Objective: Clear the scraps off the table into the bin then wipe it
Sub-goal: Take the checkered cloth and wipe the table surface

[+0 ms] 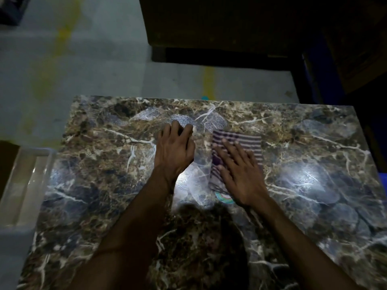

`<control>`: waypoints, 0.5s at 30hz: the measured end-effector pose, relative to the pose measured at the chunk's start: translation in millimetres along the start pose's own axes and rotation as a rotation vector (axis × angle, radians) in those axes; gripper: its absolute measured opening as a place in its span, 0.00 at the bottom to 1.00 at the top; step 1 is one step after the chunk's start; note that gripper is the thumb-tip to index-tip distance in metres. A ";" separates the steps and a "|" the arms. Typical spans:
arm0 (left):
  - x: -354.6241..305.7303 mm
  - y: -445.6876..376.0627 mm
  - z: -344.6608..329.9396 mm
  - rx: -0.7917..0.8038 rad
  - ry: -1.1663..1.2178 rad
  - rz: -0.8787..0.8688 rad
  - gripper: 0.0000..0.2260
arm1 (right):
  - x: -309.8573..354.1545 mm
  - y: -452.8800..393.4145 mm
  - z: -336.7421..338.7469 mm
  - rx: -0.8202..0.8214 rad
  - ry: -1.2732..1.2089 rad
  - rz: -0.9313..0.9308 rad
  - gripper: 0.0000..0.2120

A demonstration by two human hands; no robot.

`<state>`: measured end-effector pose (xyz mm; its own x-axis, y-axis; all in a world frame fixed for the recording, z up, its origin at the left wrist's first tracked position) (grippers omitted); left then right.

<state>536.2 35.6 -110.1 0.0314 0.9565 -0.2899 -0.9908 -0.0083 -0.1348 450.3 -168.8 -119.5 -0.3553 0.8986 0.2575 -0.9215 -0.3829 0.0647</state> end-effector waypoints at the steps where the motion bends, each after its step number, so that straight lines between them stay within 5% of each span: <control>1: 2.2 -0.9 -2.1 0.002 0.017 0.014 0.12 | -7.5 -5.6 2.4 -0.017 -0.004 -0.038 0.27; 7: 5.5 -3.8 -9.6 0.023 0.066 0.034 0.21 | -15.6 -82.2 7.3 -0.102 -0.046 -0.193 0.28; 12: 10.8 -6.5 -16.5 0.092 0.122 0.048 0.24 | 12.8 -60.5 -2.2 -0.019 0.008 0.075 0.27; 15: 11.6 -6.6 -18.4 0.121 0.151 0.067 0.25 | -2.7 -36.0 2.7 -0.008 -0.001 0.046 0.27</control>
<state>545.5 41.4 -130.1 -0.0250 0.9003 -0.4345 -0.9996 -0.0267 0.0022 484.9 -158.1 -119.9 -0.3968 0.8801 0.2608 -0.9056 -0.4217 0.0453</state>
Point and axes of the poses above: each hand's wrist, its own y-axis away from the middle knuckle, its own z-axis out of the back of the hand, x = y × z, the point moved 5 cm from there along -y, towards the middle knuckle, and after that the axes turned 11 degrees about z, right-handed, at the moved point
